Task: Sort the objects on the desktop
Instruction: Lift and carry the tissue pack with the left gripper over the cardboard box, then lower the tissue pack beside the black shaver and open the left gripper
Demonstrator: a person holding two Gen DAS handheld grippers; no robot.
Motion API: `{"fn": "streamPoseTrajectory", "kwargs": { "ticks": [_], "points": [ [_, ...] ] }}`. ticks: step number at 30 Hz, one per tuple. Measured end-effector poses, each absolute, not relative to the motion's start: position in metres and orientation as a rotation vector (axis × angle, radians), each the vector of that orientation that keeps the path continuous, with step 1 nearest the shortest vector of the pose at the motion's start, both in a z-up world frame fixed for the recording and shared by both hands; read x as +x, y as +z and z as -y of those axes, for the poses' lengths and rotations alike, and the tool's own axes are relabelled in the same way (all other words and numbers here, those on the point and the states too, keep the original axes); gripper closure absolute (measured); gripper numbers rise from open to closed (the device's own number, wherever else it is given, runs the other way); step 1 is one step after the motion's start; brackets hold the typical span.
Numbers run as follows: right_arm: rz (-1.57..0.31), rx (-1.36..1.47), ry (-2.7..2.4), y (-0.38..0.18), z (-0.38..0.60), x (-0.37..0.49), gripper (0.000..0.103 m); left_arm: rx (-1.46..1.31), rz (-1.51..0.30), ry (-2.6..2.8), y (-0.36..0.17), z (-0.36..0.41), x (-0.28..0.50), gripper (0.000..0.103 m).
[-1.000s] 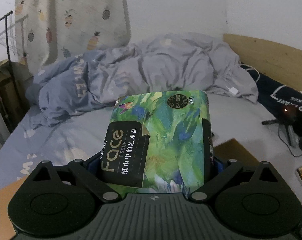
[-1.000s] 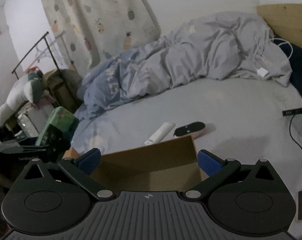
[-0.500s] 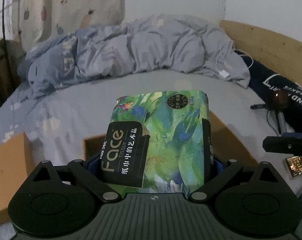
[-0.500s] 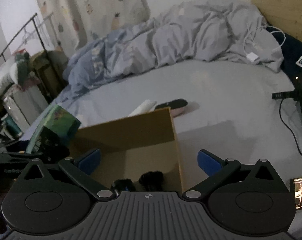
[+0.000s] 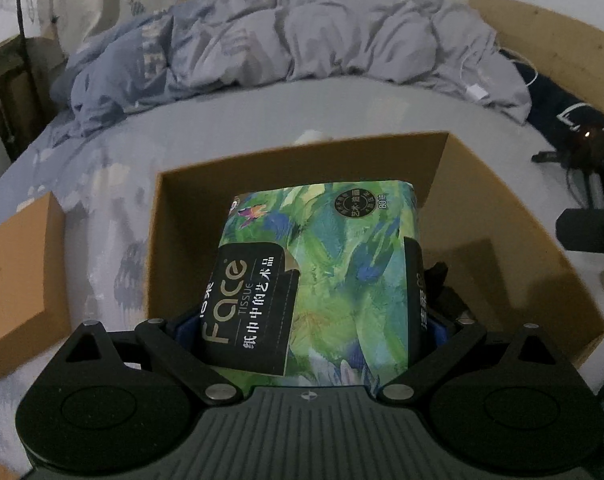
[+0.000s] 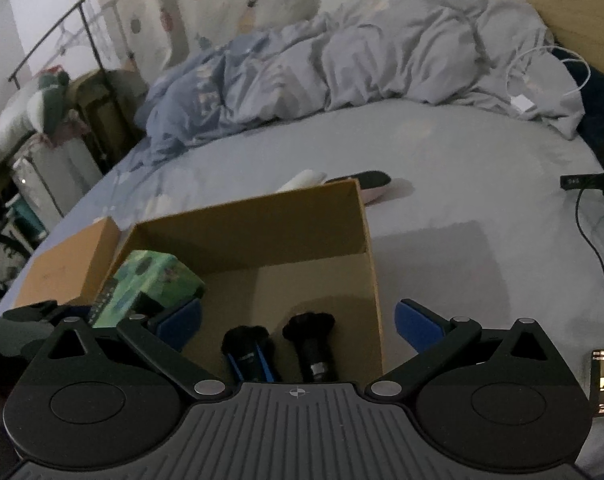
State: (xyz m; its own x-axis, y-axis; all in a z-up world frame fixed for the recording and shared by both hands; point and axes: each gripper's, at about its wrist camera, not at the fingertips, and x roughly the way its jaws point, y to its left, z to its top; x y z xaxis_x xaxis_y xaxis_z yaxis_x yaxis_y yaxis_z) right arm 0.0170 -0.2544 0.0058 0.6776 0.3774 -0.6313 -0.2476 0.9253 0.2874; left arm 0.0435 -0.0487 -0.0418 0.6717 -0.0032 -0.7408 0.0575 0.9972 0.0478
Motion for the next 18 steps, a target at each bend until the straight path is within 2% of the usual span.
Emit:
{"fn": "streamPoseTrajectory", "kwargs": {
  "ticks": [7, 18],
  "points": [
    [-0.762, 0.171, 0.364, 0.003, 0.253, 0.018, 0.000, 0.062, -0.921, 0.011, -0.060, 0.048, 0.045, 0.005],
    [-0.779, 0.164, 0.371, -0.002, 0.253, 0.019, 0.000, 0.123, -0.950, 0.021, -0.064, 0.055, 0.045, 0.005]
  ]
}}
